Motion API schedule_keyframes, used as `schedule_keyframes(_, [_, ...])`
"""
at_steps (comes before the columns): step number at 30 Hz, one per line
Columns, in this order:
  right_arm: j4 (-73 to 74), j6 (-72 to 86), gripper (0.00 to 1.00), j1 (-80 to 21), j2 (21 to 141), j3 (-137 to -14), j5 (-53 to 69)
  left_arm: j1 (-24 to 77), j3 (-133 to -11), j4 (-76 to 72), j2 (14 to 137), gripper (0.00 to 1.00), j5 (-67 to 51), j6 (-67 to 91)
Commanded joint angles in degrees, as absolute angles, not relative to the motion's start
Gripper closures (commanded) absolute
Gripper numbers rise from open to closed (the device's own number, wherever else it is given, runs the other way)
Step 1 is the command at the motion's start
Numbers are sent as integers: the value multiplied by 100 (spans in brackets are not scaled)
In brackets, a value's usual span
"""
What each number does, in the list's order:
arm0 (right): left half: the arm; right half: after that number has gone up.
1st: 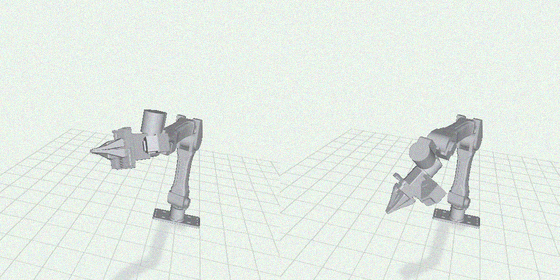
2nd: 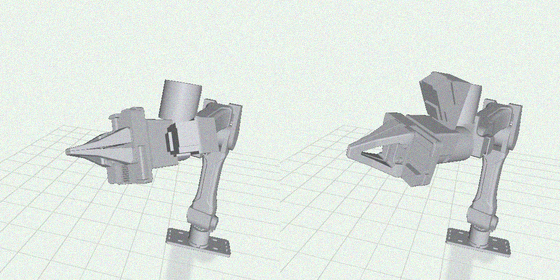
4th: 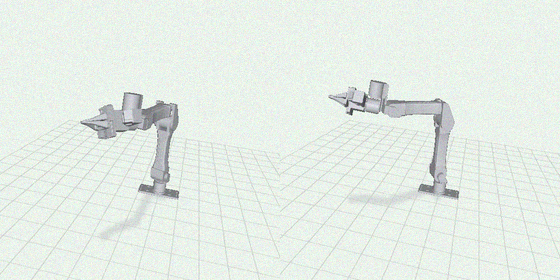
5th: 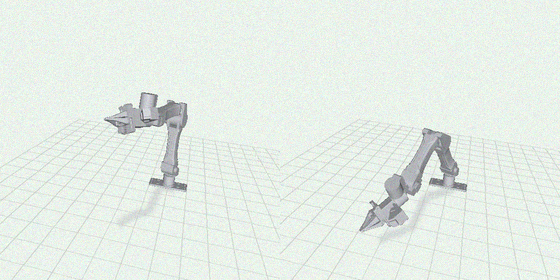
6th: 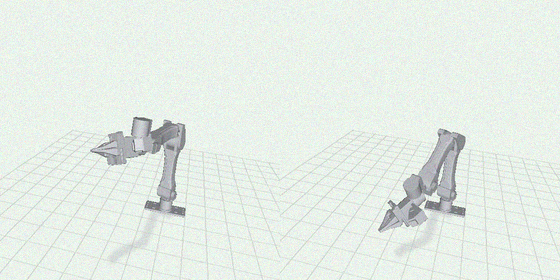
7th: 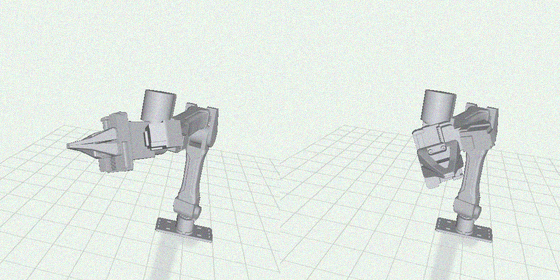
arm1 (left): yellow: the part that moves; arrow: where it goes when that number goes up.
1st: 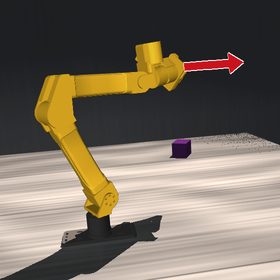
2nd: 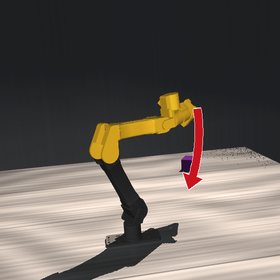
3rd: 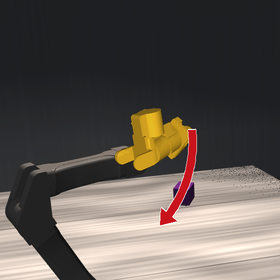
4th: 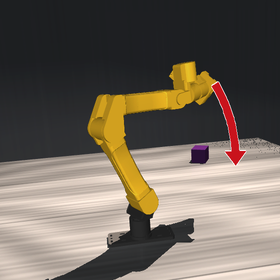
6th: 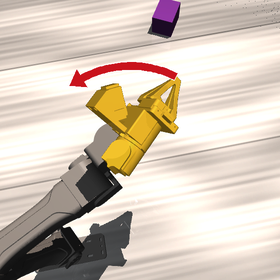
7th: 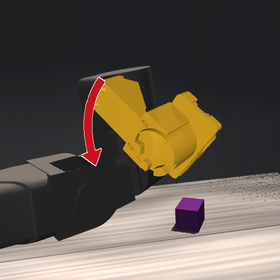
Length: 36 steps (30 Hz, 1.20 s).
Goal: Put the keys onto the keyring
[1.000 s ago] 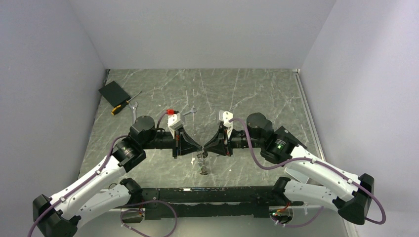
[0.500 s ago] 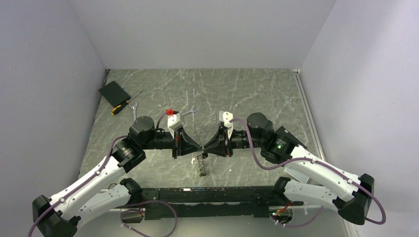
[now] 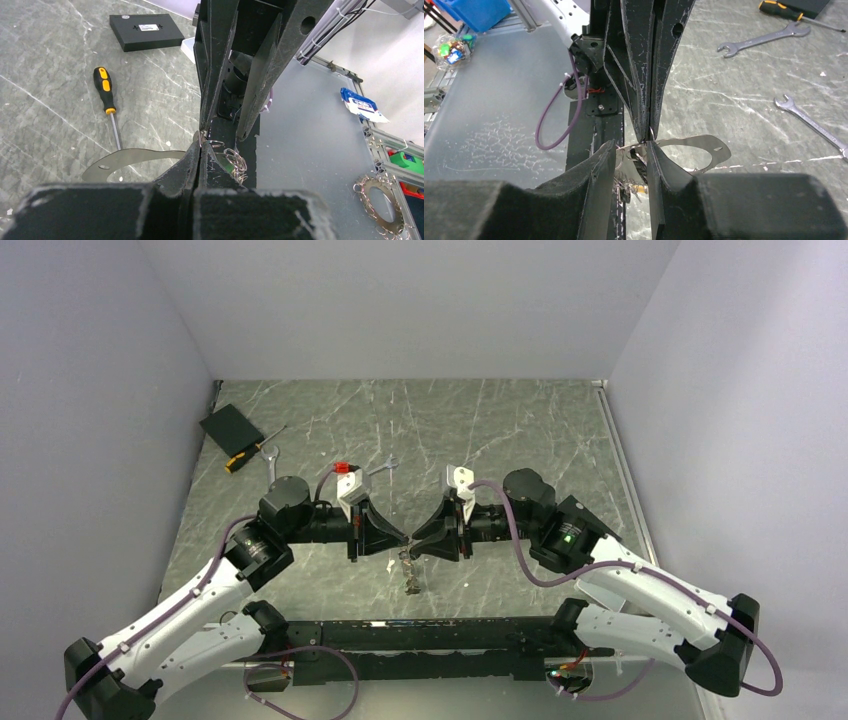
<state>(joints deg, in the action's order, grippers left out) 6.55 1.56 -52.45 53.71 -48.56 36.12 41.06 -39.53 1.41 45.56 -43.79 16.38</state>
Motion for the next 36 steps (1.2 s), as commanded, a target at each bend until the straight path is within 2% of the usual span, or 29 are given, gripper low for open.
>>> schedule_keyframes(1, [256,138,68,-5203,5309,-4871,3745,4120,-3958,-422,4412,100,-4632,1695])
schedule_keyframes(12, [162,126,72,-5117,5362,-4913,3487,4169,-3912,-429,4309,100,-4637,1691])
schedule_keyframes(24, [446,54,75,-5053,5598,-5073,3824,4198,-3923,-358,4237,100,-4520,1649])
schedule_keyframes(36, [436,61,76,-4872,5346,-5016,4144,4197,-3948,-286,4250,100,-4468,1626])
